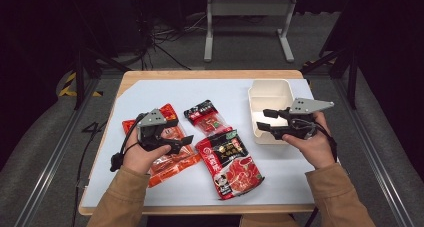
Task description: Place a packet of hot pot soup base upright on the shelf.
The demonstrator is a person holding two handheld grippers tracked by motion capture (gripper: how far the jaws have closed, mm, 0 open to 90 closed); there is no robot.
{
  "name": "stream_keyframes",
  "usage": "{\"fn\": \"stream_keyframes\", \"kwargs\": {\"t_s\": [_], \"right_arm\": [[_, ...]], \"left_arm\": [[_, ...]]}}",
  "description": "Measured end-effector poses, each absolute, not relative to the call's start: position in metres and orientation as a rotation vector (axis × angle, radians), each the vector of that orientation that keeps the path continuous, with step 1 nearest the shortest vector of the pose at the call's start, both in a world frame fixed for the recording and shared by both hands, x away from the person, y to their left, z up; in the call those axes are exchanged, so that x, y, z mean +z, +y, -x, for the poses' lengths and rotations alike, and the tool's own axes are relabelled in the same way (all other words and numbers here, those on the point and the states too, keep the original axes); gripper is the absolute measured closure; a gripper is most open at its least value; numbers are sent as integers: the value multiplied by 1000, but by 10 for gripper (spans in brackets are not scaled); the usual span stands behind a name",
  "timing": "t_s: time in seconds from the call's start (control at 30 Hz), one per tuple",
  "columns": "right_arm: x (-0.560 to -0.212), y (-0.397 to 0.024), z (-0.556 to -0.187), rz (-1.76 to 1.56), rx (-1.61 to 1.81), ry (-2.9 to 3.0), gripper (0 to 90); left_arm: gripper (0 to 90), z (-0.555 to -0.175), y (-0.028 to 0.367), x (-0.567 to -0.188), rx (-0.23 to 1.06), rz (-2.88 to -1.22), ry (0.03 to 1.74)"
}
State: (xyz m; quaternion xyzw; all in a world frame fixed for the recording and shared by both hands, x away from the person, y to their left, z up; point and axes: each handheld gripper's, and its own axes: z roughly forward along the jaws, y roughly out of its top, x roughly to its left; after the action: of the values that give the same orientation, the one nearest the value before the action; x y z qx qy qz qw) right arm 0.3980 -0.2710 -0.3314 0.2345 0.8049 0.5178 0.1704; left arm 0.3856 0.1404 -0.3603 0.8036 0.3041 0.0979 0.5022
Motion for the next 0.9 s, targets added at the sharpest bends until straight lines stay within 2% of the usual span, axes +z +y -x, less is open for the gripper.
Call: {"fn": "stream_keyframes", "kwargs": {"t_s": [0.27, 0.53, 0.9], "right_arm": [[-330, -273, -398, -691, 1472, 2270, 444], [-330, -272, -396, -681, 1461, 2275, 456], [-331, -271, -396, -661, 1435, 2290, 453]], "left_arm": [[184, -391, 125, -371, 209, -1959, 723], [283, -400, 110, -391, 143, -1977, 728], [368, -410, 95, -416, 72, -2019, 744]]}}
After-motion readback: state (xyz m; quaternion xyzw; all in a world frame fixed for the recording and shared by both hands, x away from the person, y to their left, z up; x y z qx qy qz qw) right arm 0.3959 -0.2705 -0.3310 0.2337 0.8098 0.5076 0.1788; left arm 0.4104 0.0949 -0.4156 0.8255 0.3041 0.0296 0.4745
